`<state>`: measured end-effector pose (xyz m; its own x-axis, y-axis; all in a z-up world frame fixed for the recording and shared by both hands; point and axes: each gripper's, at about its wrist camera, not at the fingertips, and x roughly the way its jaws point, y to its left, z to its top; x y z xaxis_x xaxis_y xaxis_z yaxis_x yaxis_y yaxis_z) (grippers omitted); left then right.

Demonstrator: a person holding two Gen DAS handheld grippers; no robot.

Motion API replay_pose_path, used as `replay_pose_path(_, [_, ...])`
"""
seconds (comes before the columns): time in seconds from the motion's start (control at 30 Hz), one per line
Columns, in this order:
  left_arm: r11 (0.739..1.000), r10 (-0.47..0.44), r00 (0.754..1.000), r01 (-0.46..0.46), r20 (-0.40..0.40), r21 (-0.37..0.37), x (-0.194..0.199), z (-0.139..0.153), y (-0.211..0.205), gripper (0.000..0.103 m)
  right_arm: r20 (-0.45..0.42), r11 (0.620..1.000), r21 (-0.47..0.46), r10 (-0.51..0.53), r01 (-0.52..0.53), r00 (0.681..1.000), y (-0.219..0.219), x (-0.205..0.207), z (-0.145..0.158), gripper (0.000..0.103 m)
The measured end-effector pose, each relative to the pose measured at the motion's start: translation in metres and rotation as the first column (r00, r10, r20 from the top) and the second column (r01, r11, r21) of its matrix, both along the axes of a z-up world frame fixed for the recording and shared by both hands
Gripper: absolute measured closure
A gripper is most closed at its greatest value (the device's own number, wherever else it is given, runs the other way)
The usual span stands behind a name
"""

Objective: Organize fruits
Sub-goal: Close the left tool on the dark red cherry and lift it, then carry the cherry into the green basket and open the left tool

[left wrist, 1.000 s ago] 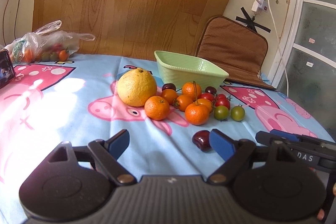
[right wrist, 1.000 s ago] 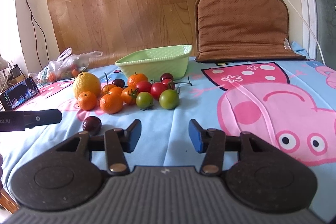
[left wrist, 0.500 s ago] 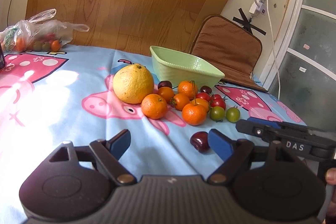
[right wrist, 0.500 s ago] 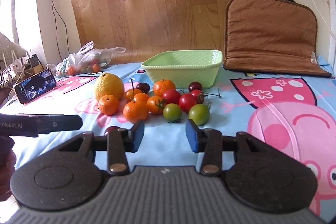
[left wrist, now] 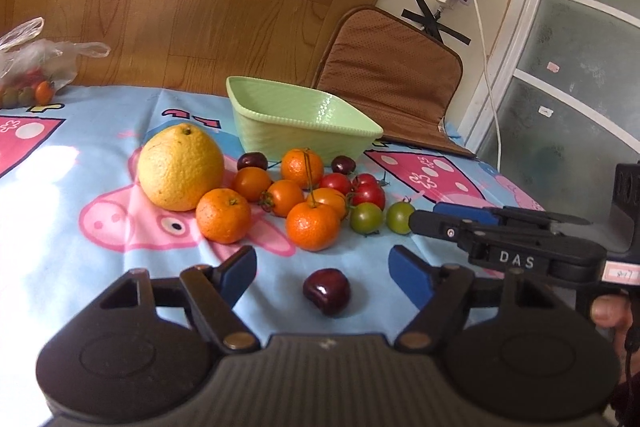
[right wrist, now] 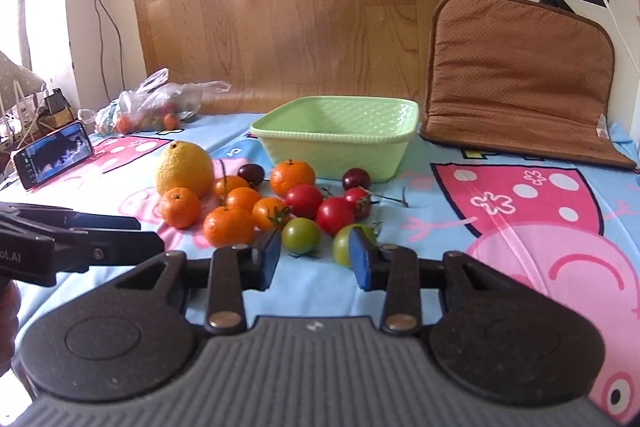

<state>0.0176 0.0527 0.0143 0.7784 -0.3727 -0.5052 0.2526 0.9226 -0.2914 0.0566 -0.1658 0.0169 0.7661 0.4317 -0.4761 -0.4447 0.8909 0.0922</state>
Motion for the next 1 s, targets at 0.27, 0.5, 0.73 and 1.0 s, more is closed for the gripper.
replay_pose_path(0.27, [0.997, -0.016, 0.999, 0.020, -0.048, 0.078, 0.011, -0.012, -0.022, 0.049, -0.073, 0.999, -0.042, 0.016, -0.020, 0.997, -0.003, 0.031, -0.012, 0.062])
replay_pose_path(0.5, [0.993, -0.016, 0.999, 0.020, -0.035, 0.119, 0.009, -0.012, -0.028, 0.073, -0.099, 0.999, -0.012, 0.042, -0.044, 0.994, -0.001, 0.031, -0.021, 0.071])
replay_pose_path(0.73, [0.998, -0.034, 0.999, 0.033, 0.023, 0.060, 0.012, 0.012, -0.024, 0.073, -0.044, 0.998, 0.034, 0.056, -0.055, 0.997, -0.009, 0.006, -0.013, 0.071])
replay_pose_path(1.0, [1.000, 0.001, 0.998, 0.000, 0.064, -0.006, 0.082, 0.048, -0.011, 0.073, 0.085, 0.994, 0.098, 0.041, -0.050, 0.996, -0.004, 0.048, 0.028, 0.071])
